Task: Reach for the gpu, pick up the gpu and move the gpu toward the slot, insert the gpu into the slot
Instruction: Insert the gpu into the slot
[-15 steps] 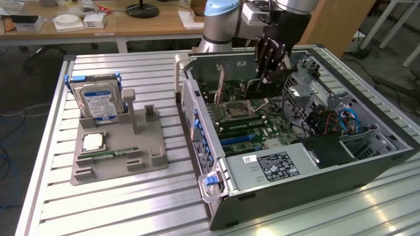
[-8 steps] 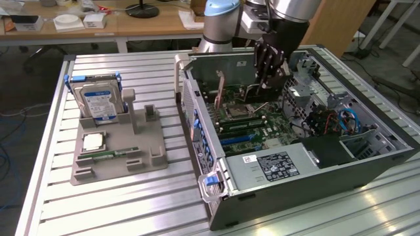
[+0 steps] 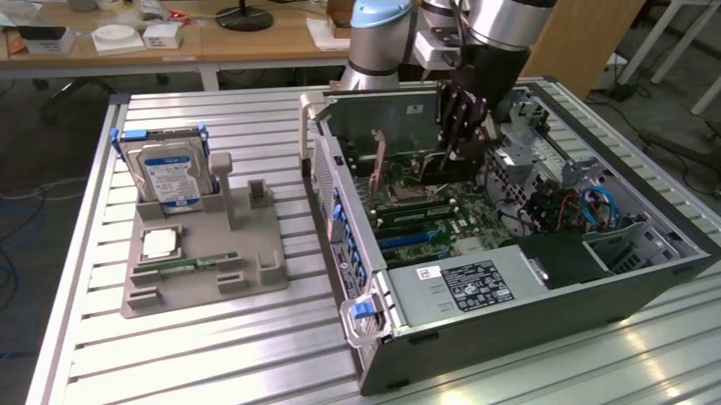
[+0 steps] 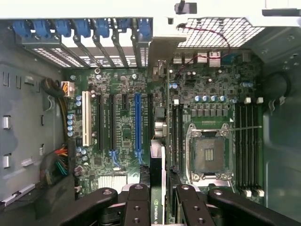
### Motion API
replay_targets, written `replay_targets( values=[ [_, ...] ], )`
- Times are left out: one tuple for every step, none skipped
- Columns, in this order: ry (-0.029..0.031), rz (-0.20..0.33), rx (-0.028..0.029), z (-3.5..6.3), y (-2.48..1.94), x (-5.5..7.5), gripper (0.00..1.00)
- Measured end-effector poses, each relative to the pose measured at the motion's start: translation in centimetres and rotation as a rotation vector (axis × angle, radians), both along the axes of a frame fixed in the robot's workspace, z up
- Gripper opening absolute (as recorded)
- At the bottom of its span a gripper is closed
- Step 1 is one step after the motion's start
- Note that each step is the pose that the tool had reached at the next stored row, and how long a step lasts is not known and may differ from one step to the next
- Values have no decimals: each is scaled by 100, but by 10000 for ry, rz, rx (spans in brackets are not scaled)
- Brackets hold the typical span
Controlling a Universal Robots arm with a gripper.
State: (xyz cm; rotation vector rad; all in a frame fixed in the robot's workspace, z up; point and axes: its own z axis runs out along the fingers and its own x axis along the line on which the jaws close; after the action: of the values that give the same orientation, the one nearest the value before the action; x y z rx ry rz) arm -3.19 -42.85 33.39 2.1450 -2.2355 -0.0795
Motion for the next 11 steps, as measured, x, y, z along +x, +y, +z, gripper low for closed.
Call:
replay_targets(
  values=[
    [-1, 0, 0, -8, -14, 0, 26],
    [-2, 0, 0, -15, -26, 0, 26],
    [-2, 0, 1, -21, -36, 0, 26],
    [-7, -1, 2, -25, -42, 0, 26],
    [-18, -1, 4, -28, -44, 0, 26],
    [-45, -1, 1, -29, -45, 0, 26],
    [-101, -1, -1, -31, -47, 0, 26],
    [-207, -1, -3, -31, -47, 0, 26],
    [-325, 0, -2, -34, -47, 0, 26],
    [-421, -1, 1, -39, -48, 0, 26],
    [-473, -1, 1, -44, -47, 0, 26]
  ],
)
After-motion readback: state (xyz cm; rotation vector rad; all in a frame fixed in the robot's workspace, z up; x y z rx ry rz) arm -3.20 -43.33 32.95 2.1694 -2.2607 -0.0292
